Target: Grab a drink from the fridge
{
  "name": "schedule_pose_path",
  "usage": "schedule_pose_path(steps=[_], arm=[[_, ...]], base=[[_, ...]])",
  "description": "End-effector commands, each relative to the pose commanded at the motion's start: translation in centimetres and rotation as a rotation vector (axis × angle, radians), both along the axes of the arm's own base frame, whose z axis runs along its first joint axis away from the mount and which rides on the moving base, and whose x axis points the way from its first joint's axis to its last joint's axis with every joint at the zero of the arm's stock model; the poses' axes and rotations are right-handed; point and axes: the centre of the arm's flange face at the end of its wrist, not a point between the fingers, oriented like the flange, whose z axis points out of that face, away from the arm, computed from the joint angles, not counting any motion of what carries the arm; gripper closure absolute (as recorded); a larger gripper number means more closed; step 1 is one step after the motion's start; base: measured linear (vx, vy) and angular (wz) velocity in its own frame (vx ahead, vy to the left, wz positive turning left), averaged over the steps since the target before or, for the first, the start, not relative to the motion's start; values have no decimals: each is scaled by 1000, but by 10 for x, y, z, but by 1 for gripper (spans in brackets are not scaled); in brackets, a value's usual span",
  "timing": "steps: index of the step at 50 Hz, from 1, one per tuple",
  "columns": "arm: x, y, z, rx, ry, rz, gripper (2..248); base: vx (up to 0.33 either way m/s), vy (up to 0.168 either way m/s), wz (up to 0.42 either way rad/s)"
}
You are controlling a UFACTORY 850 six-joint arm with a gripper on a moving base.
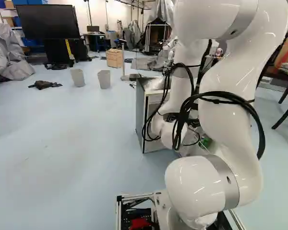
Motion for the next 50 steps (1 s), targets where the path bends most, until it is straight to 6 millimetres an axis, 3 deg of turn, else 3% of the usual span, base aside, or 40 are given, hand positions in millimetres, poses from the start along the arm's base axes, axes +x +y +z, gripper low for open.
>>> schedule_pose_path(steps=[22, 50], arm=[[13, 17, -24, 41, 62, 219, 3], [15, 19, -32, 47, 80, 241, 3]], base=[[0, 0, 0], [0, 0, 0]])
